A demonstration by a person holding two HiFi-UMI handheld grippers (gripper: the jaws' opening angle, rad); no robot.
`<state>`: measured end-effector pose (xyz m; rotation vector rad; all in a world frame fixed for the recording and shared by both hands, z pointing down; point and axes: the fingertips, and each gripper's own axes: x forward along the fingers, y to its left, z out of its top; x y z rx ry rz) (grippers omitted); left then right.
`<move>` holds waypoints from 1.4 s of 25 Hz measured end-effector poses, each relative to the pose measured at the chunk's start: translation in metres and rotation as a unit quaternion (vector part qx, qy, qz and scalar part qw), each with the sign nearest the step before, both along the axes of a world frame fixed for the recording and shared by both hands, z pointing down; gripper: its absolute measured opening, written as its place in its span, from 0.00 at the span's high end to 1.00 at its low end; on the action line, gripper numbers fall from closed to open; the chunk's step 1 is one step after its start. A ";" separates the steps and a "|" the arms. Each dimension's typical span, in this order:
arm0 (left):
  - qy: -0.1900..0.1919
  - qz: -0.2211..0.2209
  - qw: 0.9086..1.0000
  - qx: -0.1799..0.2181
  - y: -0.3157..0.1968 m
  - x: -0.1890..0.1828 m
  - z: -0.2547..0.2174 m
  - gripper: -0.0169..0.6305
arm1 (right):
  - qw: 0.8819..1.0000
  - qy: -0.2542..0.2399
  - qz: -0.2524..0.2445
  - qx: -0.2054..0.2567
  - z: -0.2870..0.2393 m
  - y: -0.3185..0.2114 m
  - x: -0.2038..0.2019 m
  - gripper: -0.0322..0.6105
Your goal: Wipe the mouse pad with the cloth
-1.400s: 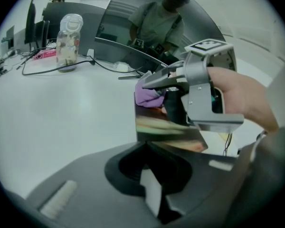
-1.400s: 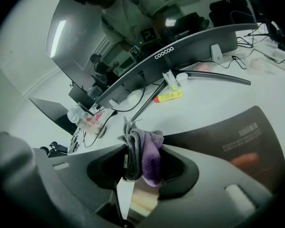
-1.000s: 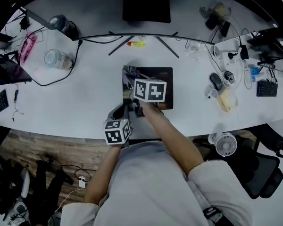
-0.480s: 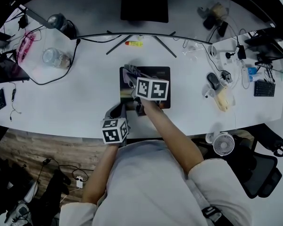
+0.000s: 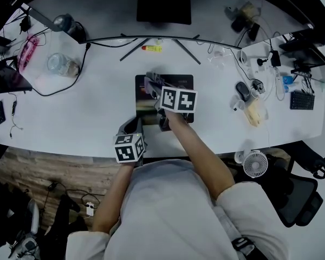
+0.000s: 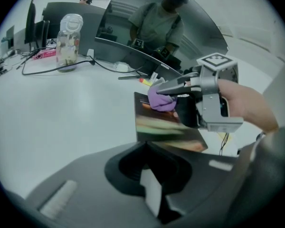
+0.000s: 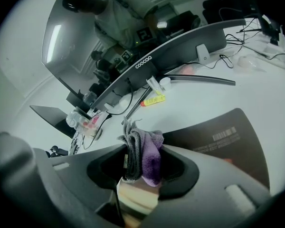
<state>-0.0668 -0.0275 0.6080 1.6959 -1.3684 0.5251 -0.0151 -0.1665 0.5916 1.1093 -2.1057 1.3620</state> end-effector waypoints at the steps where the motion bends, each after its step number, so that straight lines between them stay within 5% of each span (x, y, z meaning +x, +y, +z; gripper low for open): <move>1: 0.000 0.000 1.000 0.000 0.000 0.000 0.000 0.97 | 1.000 0.000 0.000 0.000 0.000 0.000 0.002 0.67; 35: 0.001 0.005 1.000 -0.001 0.001 0.001 0.000 0.97 | 1.000 0.002 0.013 -0.010 0.004 -0.002 0.049 0.66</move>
